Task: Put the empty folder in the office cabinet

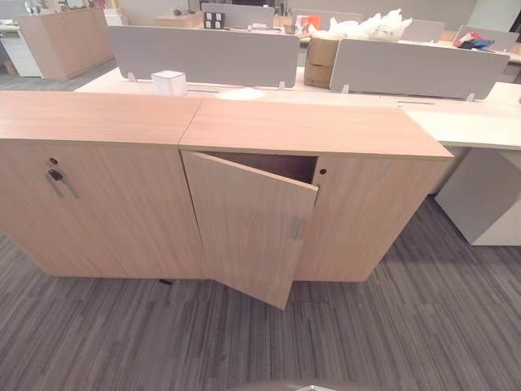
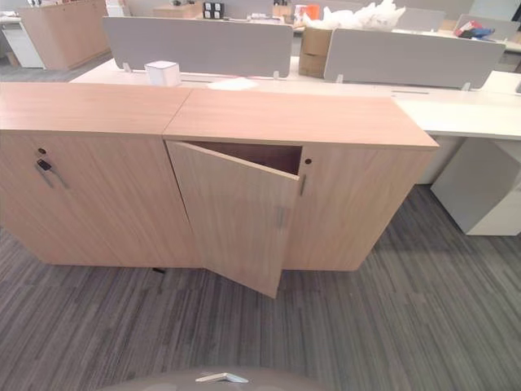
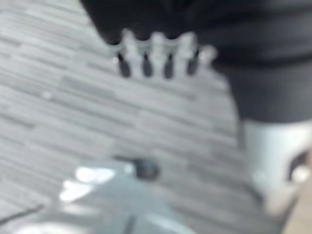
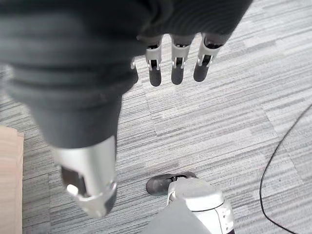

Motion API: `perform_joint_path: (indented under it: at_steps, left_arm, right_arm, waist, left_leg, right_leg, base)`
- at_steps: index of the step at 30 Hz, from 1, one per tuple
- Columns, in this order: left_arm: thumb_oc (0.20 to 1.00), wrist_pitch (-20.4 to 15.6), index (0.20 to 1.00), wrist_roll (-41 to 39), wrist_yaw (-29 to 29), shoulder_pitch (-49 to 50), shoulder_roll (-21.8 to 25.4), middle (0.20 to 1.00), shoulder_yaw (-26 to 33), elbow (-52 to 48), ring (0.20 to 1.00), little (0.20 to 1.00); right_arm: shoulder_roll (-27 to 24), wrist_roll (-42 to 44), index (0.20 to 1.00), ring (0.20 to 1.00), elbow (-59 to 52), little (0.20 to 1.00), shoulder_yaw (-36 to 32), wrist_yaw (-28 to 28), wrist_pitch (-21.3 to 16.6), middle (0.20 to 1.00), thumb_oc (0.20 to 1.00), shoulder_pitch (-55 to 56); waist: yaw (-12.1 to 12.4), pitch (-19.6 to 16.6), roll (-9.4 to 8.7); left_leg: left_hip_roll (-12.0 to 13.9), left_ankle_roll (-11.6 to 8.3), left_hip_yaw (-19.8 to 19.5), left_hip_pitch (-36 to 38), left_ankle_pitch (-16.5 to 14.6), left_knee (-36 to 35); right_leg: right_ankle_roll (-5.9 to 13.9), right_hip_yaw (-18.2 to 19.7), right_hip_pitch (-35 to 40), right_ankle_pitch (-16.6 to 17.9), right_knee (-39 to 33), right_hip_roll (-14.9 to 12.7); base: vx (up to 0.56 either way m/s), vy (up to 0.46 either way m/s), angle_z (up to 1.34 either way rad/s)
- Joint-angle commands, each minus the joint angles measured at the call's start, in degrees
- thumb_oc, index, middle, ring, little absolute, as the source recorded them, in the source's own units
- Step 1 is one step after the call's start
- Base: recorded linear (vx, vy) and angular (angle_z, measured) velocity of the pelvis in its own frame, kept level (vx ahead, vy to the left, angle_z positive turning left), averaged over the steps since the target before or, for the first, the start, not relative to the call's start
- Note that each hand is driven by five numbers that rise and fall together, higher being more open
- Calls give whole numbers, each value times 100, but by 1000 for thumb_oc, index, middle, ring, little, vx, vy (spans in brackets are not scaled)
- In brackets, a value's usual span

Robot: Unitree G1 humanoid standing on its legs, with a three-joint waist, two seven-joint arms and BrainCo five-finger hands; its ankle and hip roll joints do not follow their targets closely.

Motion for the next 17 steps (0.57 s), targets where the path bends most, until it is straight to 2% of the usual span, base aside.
perform_joint_path:
  at_steps: [1, 10, 17]
  left_arm:
    - [1000, -92, 1000, 262, -37, -208, 195, 1000, 181, 161, 1000, 1000]
    - [1000, -154, 1000, -296, 17, -397, 205, 1000, 314, -57, 1000, 1000]
    - [1000, -111, 1000, -340, -82, -436, 116, 1000, 278, 21, 1000, 1000]
  right_arm:
    - [-152, -532, 1000, 1000, 270, 1000, 154, -198, -6, 1000, 1000, -509]
    - [-160, -1365, 1000, 1000, 56, 1000, 790, -218, 8, 1000, 1000, -644]
    - [-159, -1444, 1000, 1000, 27, 1000, 859, -205, 13, 1000, 1000, -663]
  waist:
    - [14, 320, 78]
    - [119, 314, 38]
    - [104, 283, 46]
  left_leg:
    - [59, 5, -118, -69, -190, 13]
    - [67, -26, -197, -71, -169, 13]
    - [73, -27, -197, -41, -183, 13]
  right_leg:
    - [272, 88, 120, -435, 232, -185]
    - [264, 6, 190, -453, 199, -179]
    - [251, 23, 207, -459, 196, -176]
  base:
    - [0, 0, 0]
    - [-4, -3, 1]
    - [0, 0, 0]
